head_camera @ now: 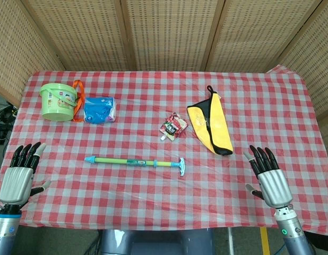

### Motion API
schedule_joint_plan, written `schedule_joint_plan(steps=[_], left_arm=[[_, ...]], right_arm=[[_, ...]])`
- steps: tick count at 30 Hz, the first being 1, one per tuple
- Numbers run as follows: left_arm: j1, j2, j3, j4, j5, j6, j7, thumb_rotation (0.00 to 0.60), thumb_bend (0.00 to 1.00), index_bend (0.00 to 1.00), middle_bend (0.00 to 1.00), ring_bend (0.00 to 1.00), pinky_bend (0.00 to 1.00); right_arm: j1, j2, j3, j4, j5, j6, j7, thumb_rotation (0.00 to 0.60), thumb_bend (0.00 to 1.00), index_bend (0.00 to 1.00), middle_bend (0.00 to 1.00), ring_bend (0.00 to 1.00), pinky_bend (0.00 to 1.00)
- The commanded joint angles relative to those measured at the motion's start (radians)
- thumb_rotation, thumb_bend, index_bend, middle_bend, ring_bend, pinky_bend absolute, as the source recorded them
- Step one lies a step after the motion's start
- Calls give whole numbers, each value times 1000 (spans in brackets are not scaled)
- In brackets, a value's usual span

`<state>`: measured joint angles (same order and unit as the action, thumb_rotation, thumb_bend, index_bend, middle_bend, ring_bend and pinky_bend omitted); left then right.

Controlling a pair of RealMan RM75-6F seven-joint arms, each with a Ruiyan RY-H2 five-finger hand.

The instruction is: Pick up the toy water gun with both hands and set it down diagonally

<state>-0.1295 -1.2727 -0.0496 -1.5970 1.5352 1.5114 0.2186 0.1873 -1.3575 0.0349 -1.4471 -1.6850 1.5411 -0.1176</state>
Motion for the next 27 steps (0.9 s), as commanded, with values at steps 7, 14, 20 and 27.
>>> schedule_joint_plan(steps=[7,14,20,27], left_arm=[[-1,-1,0,3,-6,-6,2,600,68,0,0,0,0],[-1,-1,2,-1,1,-3,6,600,68,0,0,0,0],[-1,-2,1,-2,-3,-4,7,600,68,0,0,0,0],[0,1,-5,-6,-9,1,8,600,68,0,0,0,0]], right_arm=[[-3,1,-4,-4,-4,1,-8,600,167,0,0,0,0],[-3,4,-5,-9,-11,7,-6,600,167,0,0,0,0],[-3,6,-8,-13,-12,1,-6,600,166,0,0,0,0],[4,2,-13,-29,-34,3,-14,600,167,0,0,0,0]])
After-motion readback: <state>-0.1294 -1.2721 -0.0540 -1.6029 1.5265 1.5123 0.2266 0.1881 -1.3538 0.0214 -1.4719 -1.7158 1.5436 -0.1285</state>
